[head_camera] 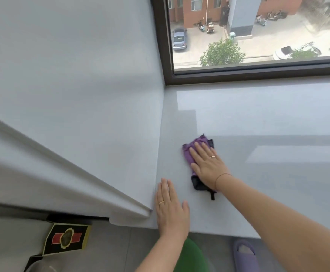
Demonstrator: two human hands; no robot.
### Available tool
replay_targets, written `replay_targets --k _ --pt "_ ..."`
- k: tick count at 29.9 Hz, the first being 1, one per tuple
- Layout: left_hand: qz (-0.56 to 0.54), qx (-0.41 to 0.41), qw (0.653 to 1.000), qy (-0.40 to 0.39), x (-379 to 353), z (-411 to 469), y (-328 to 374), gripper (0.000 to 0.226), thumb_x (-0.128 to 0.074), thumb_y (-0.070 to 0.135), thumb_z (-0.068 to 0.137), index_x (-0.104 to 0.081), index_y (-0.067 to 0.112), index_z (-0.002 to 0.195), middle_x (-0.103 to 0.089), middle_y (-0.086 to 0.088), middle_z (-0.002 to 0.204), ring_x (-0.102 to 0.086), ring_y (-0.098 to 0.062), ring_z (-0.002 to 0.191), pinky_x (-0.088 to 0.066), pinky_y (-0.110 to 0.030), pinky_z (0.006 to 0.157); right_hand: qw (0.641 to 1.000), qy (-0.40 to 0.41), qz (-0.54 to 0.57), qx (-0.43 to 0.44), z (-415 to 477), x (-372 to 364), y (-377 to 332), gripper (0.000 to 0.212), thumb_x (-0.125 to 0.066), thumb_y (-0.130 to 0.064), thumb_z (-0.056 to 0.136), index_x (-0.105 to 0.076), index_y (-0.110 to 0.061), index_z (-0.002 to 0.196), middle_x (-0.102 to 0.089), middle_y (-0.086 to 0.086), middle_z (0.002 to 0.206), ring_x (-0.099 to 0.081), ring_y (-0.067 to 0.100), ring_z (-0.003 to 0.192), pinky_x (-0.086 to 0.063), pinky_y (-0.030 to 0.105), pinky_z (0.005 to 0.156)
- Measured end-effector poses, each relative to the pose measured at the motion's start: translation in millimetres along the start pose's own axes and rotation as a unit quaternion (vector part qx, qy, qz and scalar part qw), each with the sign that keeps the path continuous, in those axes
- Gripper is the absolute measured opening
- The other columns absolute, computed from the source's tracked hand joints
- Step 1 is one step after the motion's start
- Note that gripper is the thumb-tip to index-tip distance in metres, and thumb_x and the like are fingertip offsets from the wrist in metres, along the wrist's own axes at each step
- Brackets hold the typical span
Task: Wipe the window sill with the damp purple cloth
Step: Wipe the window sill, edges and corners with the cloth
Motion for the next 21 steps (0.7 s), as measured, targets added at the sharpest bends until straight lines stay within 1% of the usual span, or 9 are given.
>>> replay_targets --k 3,6,7,9,11,13,14,18,21 --pt "0.02 -0.009 1.0 -0.005 -3 20 7 0.071 -0.029 0.038 0.099 0.012 0.009 0.148 0.02 -0.007 0.157 0.016 -0.021 0.145 0.013 -0.032 0.115 0.993 -0.011 0.011 -0.116 9 12 46 0.06 -0.017 -0.045 0.099 0.002 -0.024 0.151 0.011 0.0 0.16 0.012 0.019 0.147 0.006 0.036 0.119" --pt "0.026 0.019 0.999 0.009 0 39 13 0.066 -0.027 0.032 0.1 0.011 0.008 0.148 0.017 -0.007 0.158 0.014 -0.021 0.146 0.011 -0.032 0.116 0.984 0.005 0.025 -0.175 16 9 20 0.061 -0.019 -0.042 0.099 0.001 -0.019 0.151 0.01 0.004 0.16 0.011 0.026 0.147 0.008 0.04 0.118" --pt "0.027 0.035 0.999 0.013 0 46 14 0.065 -0.027 0.029 0.1 0.01 0.007 0.148 0.016 -0.008 0.158 0.013 -0.021 0.146 0.01 -0.031 0.116 0.989 0.008 0.034 -0.144 19 5 0 0.061 -0.02 -0.041 0.099 0.0 -0.018 0.151 0.009 0.004 0.16 0.012 0.027 0.146 0.009 0.041 0.118" --pt "0.018 0.055 0.998 0.014 1 56 14 0.063 -0.026 0.023 0.1 0.011 0.005 0.148 0.014 -0.009 0.158 0.012 -0.021 0.146 0.009 -0.03 0.117 0.998 -0.014 0.053 -0.015 22 -2 -42 0.059 -0.022 -0.04 0.099 -0.003 -0.021 0.152 0.007 0.001 0.161 0.013 0.024 0.146 0.011 0.039 0.117" --pt "0.014 0.059 0.998 0.013 0 62 14 0.062 -0.025 0.02 0.1 0.012 0.006 0.148 0.015 -0.008 0.158 0.013 -0.021 0.146 0.008 -0.029 0.118 0.992 -0.048 0.038 0.107 25 -4 -59 0.056 -0.02 -0.041 0.099 -0.005 -0.026 0.151 0.005 -0.002 0.161 0.013 0.02 0.147 0.013 0.037 0.117" --pt "0.018 0.055 0.998 0.024 -2 66 14 0.06 -0.024 0.024 0.101 0.008 0.007 0.149 0.011 -0.007 0.159 0.01 -0.02 0.146 0.006 -0.029 0.118 0.984 -0.044 0.008 0.17 33 -1 -42 0.056 -0.019 -0.041 0.1 -0.004 -0.028 0.151 0.005 -0.004 0.16 0.011 0.018 0.147 0.011 0.035 0.118" --pt "0.02 0.054 0.998 0.027 -2 67 15 0.061 -0.026 0.027 0.101 0.006 0.007 0.149 0.009 -0.007 0.159 0.008 -0.021 0.147 0.005 -0.03 0.118 0.985 -0.033 0.0 0.169 39 1 -27 0.056 -0.019 -0.042 0.1 -0.003 -0.028 0.151 0.005 -0.004 0.16 0.011 0.017 0.147 0.011 0.035 0.118" --pt "0.011 0.058 0.998 0.019 -4 81 23 0.068 -0.033 0.037 0.099 0.001 0.009 0.15 0.007 -0.008 0.159 0.006 -0.022 0.147 0.005 -0.033 0.117 1.0 -0.015 0.005 0.016 76 22 43 0.057 -0.017 -0.042 0.1 0.002 -0.027 0.151 0.01 -0.003 0.16 0.013 0.017 0.147 0.008 0.035 0.119" --pt "-0.002 0.072 0.997 0.02 -4 95 28 0.071 -0.035 0.038 0.098 0.003 0.008 0.15 0.008 -0.008 0.159 0.008 -0.022 0.147 0.006 -0.033 0.118 0.995 -0.017 0.027 -0.094 93 26 47 0.057 -0.016 -0.04 0.1 0.002 -0.024 0.151 0.011 0.0 0.16 0.013 0.022 0.147 0.008 0.039 0.119"
Point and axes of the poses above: each hand's wrist, its own z-axis towards the middle knuckle, its own x-axis out of the back of the hand, y = z × x, the point moved 2 cm from there along z, towards the middle knuckle
